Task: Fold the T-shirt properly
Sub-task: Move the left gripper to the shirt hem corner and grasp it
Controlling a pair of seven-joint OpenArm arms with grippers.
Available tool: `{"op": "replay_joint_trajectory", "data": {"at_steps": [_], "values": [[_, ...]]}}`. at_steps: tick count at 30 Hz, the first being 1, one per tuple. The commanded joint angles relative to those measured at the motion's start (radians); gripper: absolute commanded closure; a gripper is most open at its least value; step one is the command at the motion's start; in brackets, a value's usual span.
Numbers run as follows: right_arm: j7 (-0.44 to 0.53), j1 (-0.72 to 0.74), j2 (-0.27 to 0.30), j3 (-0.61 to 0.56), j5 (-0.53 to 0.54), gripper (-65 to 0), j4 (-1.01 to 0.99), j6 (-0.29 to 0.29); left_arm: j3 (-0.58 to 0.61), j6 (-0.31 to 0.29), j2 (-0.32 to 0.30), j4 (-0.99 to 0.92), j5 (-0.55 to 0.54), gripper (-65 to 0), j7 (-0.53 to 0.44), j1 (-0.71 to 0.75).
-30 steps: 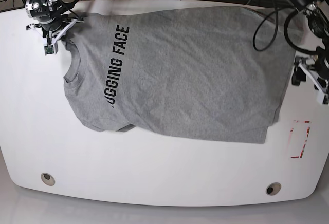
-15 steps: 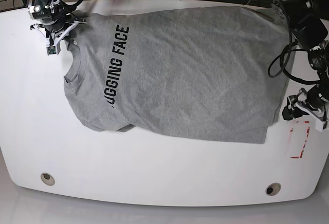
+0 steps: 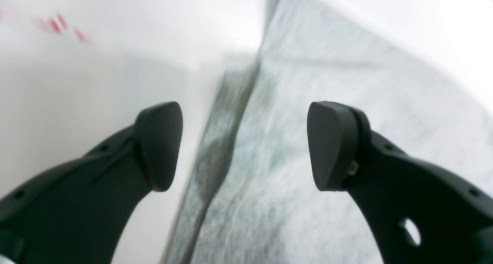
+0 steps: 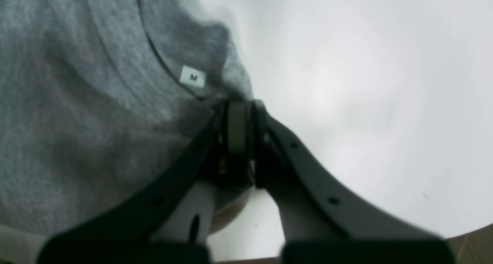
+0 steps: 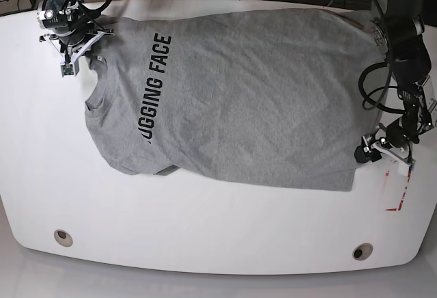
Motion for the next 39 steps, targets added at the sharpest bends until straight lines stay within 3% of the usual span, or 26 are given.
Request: {"op": "replay_joint_trajectory", "data": {"at_steps": [1,6,16,19,23,29,39], "values": [[0.013,0.004,0.014,0.007,0.009,-0.3,0.015,0.0,0.032,-0.005,-0.016,-0.025,-0.009,-47.9,-0.028,-0.052],[0.013,0.004,0.014,0.007,0.009,-0.3,0.015,0.0,0.08,-0.005,-0.011,-0.071,-0.01,-48.1,-0.073,-0.072],[0.013,0.004,0.014,0.007,0.009,-0.3,0.015,0.0,0.146,-0.005,-0.008,-0.126,-0.01,-46.5,-0.073,-0.109],[0.013,0.004,0.014,0.007,0.009,-0.3,0.015,0.0,0.157,-0.005,-0.008,-0.127,-0.01,-38.1,-0.073,-0.109],[0.013,0.004,0.014,0.007,0.009,-0.3,0.017,0.0,0.157,0.001,-0.008,-0.132,-0.01,-20.0,-0.076,-0.109],[0.013,0.004,0.014,0.007,0.01,-0.3,0.018,0.0,0.157,0.1,0.026,-0.127,-0.01,-0.4,-0.076,-0.104],[0.013,0.005,0.013,0.007,0.01,-0.3,0.021,0.0,0.15,0.081,0.053,-0.112,-0.015,0.0,-0.076,-0.109]]}}
